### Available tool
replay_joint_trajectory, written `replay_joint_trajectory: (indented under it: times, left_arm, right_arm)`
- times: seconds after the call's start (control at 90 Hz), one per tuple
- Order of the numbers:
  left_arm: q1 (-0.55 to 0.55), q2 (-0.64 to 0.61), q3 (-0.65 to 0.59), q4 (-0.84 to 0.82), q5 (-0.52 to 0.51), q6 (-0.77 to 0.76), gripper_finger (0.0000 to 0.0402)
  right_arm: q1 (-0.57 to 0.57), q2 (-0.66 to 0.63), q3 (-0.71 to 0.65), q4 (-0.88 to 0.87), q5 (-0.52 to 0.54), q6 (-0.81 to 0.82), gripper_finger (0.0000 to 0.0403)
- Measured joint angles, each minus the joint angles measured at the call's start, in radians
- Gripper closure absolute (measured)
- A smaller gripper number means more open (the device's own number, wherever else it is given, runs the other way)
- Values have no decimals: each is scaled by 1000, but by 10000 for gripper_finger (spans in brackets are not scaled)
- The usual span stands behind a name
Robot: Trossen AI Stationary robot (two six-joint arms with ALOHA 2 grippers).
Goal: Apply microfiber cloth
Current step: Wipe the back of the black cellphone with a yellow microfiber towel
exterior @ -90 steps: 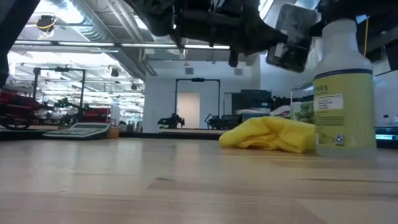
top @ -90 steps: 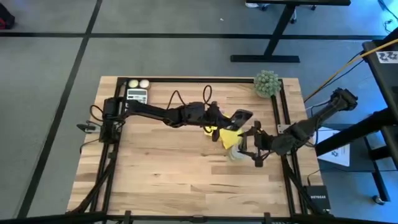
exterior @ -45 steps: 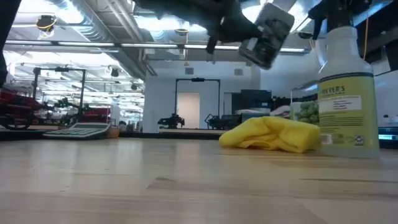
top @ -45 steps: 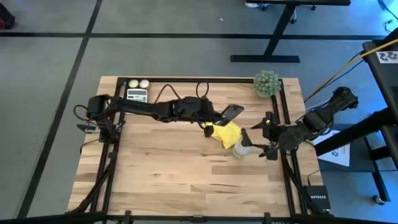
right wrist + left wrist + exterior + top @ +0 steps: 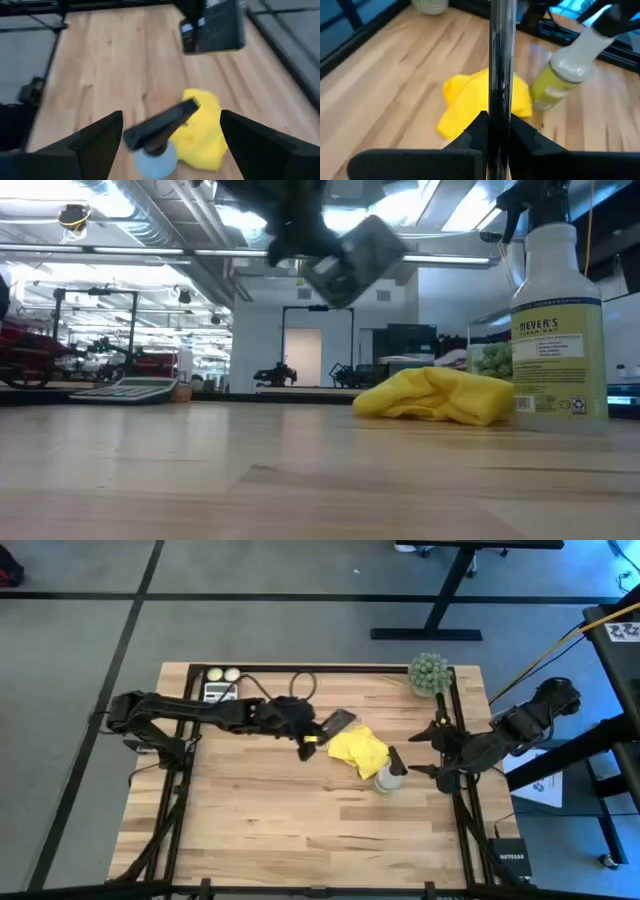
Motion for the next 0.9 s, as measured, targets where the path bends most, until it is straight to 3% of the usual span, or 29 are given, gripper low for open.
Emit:
replay_joint_trajectory:
  times: [0.133, 0.233, 0.456, 0.689, 0.9]
  left_arm:
    - [-32, -127, -233, 196, -40, -107, 382]
    - [-77, -179, -360, 314, -87, -177, 382]
    - [-180, -194, -462, 375, -221, -280, 382]
    - [-267, -194, -473, 375, -255, -307, 382]
    - [-287, -194, -473, 347, -259, -324, 382]
  right_arm:
    - [-148, 131, 74, 8, -10, -129, 84]
    - [-320, 250, 133, 15, -113, -229, 84]
    - [-597, 541, 151, 73, -358, -395, 84]
    - [-676, 780, 73, 212, -498, -444, 84]
    - [-673, 871, 17, 234, -489, -394, 84]
